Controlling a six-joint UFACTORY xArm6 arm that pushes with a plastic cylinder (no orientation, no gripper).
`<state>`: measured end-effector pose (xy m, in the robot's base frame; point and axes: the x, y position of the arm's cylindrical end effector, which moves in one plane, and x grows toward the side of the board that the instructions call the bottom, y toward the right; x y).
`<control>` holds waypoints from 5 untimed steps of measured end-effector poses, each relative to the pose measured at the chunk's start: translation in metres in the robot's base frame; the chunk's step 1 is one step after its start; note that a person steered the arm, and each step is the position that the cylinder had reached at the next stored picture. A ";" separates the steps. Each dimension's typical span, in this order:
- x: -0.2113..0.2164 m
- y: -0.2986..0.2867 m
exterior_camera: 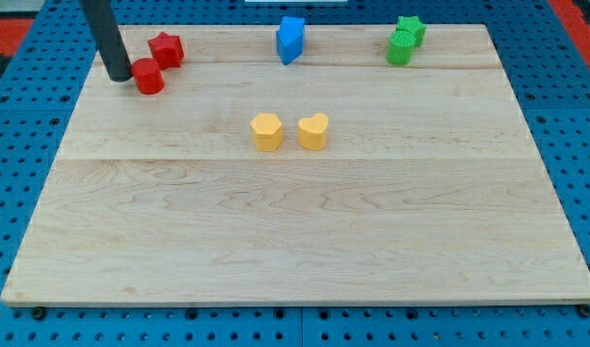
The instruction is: Push the red circle diagonally bottom left to the yellow hexagon
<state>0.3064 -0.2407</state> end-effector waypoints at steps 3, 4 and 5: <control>0.029 0.083; 0.043 0.123; 0.062 0.158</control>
